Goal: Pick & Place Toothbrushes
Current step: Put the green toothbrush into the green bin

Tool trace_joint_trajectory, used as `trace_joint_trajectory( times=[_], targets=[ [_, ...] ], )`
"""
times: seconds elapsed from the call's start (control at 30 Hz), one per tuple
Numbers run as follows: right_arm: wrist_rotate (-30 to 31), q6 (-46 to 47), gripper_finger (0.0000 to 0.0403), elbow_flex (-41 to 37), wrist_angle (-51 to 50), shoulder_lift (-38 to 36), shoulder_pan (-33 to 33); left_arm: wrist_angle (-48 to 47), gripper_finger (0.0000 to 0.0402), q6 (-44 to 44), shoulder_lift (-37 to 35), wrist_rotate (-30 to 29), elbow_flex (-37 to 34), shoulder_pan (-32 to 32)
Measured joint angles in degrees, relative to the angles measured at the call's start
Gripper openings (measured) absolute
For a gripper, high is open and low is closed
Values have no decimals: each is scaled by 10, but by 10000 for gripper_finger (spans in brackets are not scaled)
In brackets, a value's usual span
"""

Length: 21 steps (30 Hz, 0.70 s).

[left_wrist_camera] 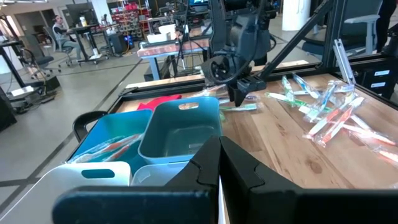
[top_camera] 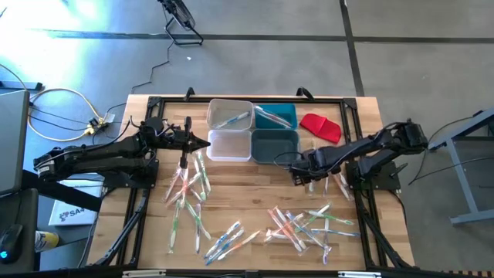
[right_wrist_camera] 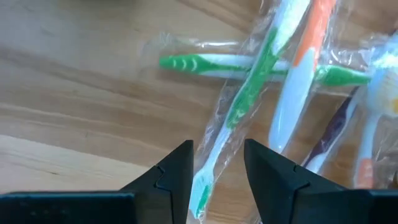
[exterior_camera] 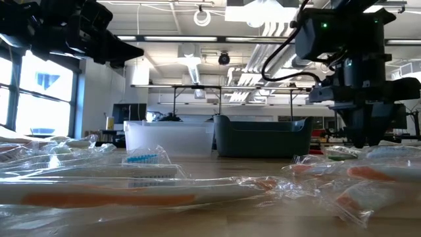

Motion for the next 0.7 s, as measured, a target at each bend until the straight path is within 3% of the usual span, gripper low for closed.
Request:
trace_joint_trajectory(
  times=[0.7],
  targets=[
    [30, 36, 135, -36, 60, 0, 27, 0, 1, 0, 0, 0, 0, 0]
  ],
)
